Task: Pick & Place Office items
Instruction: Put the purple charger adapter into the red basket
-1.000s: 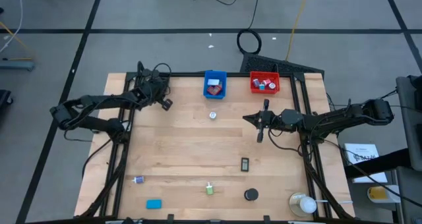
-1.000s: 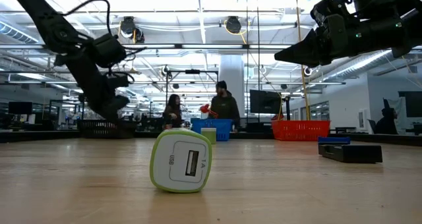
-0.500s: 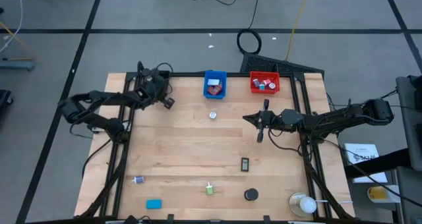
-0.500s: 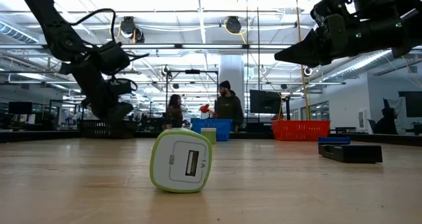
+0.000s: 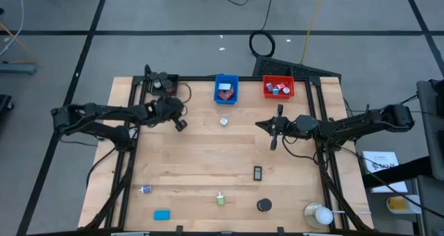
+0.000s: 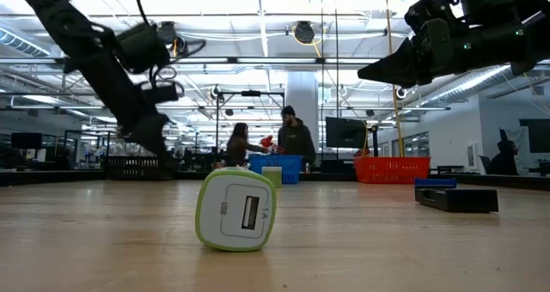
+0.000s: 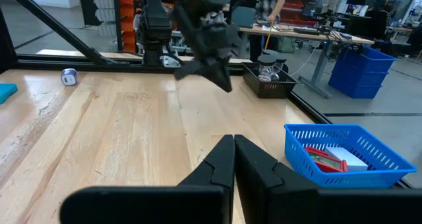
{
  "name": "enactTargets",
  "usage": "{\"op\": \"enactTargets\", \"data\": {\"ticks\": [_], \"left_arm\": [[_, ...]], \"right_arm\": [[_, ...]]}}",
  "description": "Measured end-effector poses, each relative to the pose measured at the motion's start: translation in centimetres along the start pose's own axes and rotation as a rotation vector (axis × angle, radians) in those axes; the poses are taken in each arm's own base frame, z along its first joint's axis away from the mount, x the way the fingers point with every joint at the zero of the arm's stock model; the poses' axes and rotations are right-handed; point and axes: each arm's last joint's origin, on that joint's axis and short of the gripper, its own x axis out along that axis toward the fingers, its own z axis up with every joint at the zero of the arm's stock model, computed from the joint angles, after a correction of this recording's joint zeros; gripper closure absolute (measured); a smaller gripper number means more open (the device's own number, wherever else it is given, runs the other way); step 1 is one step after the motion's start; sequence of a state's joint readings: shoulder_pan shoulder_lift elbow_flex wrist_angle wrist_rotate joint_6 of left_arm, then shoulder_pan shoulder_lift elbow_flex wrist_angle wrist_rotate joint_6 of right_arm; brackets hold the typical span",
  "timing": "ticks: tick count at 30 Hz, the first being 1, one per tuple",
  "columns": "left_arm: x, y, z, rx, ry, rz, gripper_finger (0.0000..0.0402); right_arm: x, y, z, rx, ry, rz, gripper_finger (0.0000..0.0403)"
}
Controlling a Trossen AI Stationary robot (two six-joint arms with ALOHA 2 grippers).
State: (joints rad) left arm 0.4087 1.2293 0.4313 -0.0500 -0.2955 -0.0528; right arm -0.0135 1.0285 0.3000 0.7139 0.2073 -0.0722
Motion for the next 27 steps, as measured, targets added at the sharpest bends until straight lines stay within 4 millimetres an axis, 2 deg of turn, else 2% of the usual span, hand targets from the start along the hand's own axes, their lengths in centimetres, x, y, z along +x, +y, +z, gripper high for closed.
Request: {"op": "enactTargets", "data": {"ticks": [4, 9, 13, 16, 22, 27], "left_arm": [[-1.5, -2.1, 0.6, 0.018, -0.091, -0.09, 0.0385], [-2.4, -4.0, 0.9, -0.088, -0.129, -0.277, 0.0385], [-2.6, -5.5, 0.8, -0.03, -0.176, -0.358, 0.0385], [-2.9, -6.8, 0.7, 0.005, -0.322, -0.379, 0.0385], [-3.5, -8.4, -1.2, 0.07, -0.545, -0.474, 0.0385], [-3.7, -8.7, -2.8, 0.085, -0.549, -0.513, 0.0385]], "right_arm": [[0.0, 0.0, 0.0, 0.0, 0.0, 0.0, 0.0399], [0.0, 0.0, 0.0, 0.0, 0.0, 0.0, 0.0399], [0.0, 0.0, 0.0, 0.0, -0.001, 0.0, 0.0399], [0.0, 0.0, 0.0, 0.0, 0.0, 0.0, 0.0399], [0.0, 0.0, 0.0, 0.0, -0.001, 0.0, 0.0399], [0.0, 0.0, 0.0, 0.0, -0.001, 0.0, 0.0399]]}}
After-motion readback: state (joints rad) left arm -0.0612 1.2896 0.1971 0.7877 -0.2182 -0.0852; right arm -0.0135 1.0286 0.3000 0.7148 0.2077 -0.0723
